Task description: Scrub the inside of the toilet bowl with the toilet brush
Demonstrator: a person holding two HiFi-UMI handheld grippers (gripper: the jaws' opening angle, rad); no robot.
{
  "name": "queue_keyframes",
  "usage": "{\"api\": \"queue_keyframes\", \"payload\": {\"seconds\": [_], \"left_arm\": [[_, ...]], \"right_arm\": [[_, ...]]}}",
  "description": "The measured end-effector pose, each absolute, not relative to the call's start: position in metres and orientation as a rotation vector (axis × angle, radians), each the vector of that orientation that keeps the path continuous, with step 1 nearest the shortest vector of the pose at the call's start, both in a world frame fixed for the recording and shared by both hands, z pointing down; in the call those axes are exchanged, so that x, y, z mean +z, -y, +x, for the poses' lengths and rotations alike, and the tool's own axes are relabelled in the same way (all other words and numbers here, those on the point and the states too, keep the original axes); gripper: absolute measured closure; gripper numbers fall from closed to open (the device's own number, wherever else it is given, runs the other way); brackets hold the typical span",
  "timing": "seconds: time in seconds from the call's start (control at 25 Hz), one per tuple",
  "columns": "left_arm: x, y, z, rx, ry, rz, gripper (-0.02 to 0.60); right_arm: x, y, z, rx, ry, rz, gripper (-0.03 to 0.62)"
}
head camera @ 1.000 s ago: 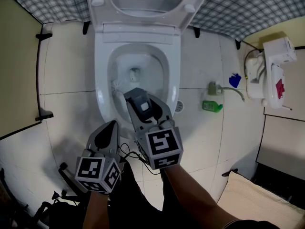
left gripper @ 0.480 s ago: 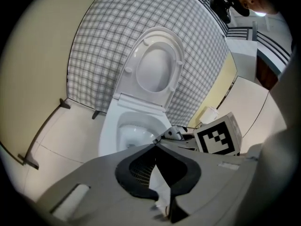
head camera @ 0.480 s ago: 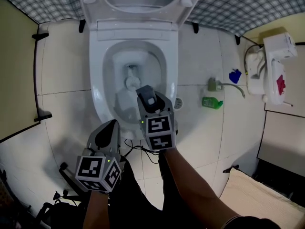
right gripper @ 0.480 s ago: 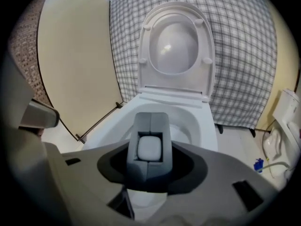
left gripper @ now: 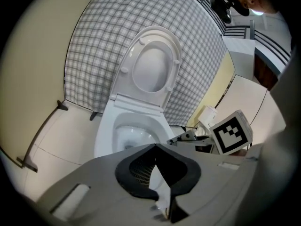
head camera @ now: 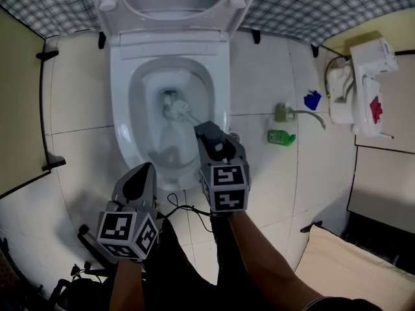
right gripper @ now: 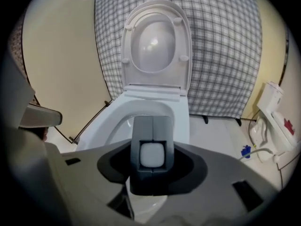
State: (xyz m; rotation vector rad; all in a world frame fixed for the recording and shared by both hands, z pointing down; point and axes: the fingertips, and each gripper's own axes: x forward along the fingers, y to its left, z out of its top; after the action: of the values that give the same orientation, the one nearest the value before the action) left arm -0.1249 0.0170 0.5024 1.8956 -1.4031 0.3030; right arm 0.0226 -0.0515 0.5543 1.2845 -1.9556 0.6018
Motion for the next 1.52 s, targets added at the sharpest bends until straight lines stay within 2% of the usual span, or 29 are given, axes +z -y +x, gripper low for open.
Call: {"api": "queue_keyframes", "payload": {"seconds": [0.44,0.8,0.96,1.52], "left_arm": [[0.487,-0.018,-0.112,0.279,1.4,1.926,0.574],[0.492,-0.043,-0.126,0.311,1.42,1.893,0.574],[0.494,-0.047,-0.131,0.313,1.429,1.884,0.574],[0.499,-0.042,-0.117,0.313,1.404,1.893,0.574]], "right_arm": [[0.479,0.023,0.061,0.491,1.955,1.283,0.401],[0.488,-0.014,-0.042,0.634,2.207,0.996,0.402],[0.502,-0.006,-0.058,0.611,2.203,0.979,0.402],[0.544,0.018,0.022,0.56,1.931,1.066,0.402]]}}
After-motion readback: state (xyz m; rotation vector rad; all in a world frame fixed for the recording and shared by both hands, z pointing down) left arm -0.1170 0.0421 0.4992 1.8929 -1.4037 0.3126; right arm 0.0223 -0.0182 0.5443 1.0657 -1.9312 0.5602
